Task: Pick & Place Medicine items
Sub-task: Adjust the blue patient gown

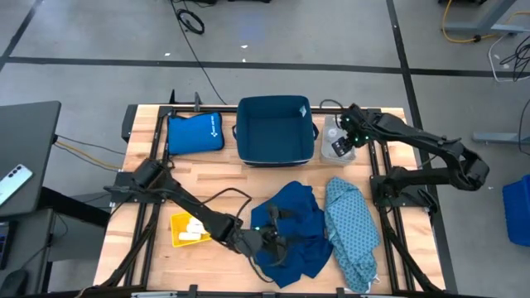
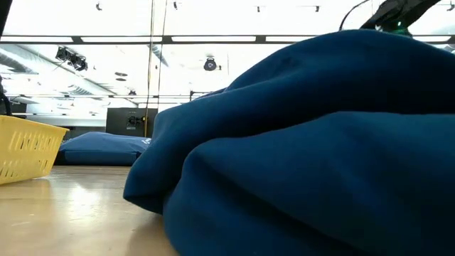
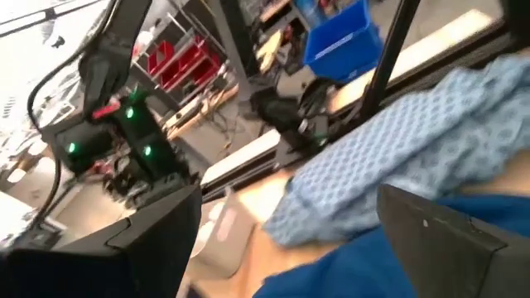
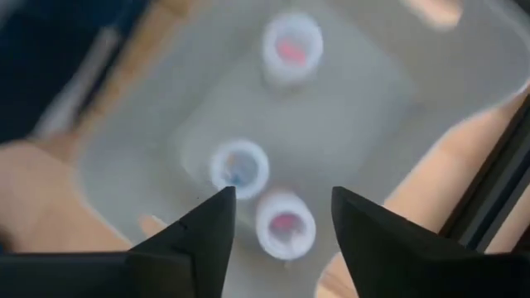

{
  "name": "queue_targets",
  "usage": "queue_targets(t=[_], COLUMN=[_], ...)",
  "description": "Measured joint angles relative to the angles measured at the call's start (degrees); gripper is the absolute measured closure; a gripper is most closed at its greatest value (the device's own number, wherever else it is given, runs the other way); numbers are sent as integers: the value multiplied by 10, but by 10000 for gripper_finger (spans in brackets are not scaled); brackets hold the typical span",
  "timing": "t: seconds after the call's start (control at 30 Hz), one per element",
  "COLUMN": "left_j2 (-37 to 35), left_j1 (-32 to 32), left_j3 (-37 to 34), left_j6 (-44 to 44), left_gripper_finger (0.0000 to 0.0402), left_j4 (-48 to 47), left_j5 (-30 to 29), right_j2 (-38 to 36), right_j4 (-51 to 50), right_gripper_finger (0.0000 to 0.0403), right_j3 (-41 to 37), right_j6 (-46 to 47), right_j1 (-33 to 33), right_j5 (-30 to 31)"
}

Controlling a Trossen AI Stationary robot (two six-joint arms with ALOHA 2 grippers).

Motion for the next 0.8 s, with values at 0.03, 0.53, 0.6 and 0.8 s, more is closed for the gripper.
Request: queue_targets(t=[0.03, 0.53, 0.6, 0.8], left_j2=[-13, -312, -349, -437], left_j1=[-2, -30, -51, -117], left_j3=[-5, -437, -493, -585], left_j6=[1, -240, -241, -250], left_gripper_finger=[38, 38, 38, 38], left_j4=[-16, 175, 222, 240], left_j5=[-5, 160, 138, 25], right_j2=[-8, -92, -76, 0], right_j4=[0, 294, 314, 389], right_gripper_finger=[206, 218, 218, 218], right_j3=[10, 52, 52, 52], right_j6=[0, -41, -51, -73], right_j1=[6, 263, 311, 423], right_j5=[3, 46, 86, 178])
